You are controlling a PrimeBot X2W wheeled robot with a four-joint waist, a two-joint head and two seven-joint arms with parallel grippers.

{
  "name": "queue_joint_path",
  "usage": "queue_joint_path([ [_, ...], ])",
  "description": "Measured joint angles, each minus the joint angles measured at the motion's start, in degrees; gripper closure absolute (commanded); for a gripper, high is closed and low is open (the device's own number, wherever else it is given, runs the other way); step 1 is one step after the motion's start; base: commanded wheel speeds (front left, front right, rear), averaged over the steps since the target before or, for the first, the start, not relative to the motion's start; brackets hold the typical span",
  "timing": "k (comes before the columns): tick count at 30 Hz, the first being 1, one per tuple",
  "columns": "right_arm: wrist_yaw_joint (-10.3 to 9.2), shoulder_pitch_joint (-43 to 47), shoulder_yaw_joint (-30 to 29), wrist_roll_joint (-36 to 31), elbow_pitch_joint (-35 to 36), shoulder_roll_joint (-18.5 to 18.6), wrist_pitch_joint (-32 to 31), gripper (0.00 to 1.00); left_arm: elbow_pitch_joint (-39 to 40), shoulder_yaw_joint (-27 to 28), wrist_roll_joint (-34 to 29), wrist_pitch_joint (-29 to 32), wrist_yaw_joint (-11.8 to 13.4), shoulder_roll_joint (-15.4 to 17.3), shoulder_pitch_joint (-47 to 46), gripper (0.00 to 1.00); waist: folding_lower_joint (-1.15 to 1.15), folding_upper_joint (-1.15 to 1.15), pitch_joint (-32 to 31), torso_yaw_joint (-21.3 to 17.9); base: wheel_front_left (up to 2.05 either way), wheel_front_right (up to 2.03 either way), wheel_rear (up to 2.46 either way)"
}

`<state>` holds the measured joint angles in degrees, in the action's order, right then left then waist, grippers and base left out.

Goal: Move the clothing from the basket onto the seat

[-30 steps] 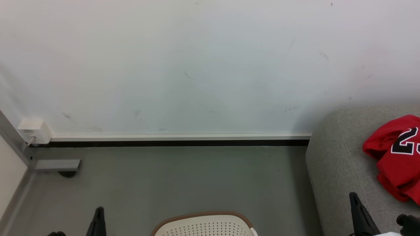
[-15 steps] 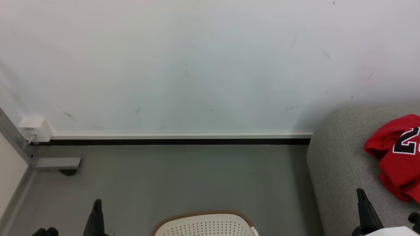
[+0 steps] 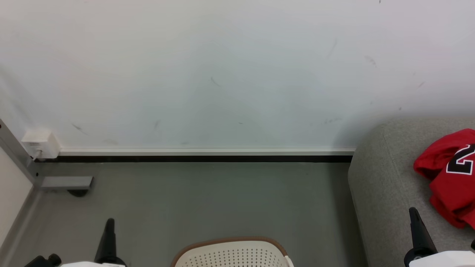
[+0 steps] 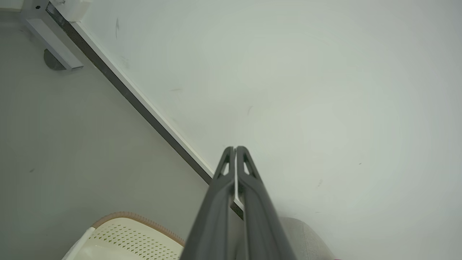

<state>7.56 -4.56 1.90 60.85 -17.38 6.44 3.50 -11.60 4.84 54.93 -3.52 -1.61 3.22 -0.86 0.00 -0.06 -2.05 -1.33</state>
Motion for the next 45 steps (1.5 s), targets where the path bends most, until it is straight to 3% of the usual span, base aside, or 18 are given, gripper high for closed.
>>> queue_joint_path([
  [45,-0.01,-2.1,-3.5,22.5,1.3,-0.8,-5.0,1.0,3.2,1.1,24.7,6.5,0.8,-0.3,-3.0,1.0,0.0,0.0,1.1,0.8,0.0,0.0,0.0],
])
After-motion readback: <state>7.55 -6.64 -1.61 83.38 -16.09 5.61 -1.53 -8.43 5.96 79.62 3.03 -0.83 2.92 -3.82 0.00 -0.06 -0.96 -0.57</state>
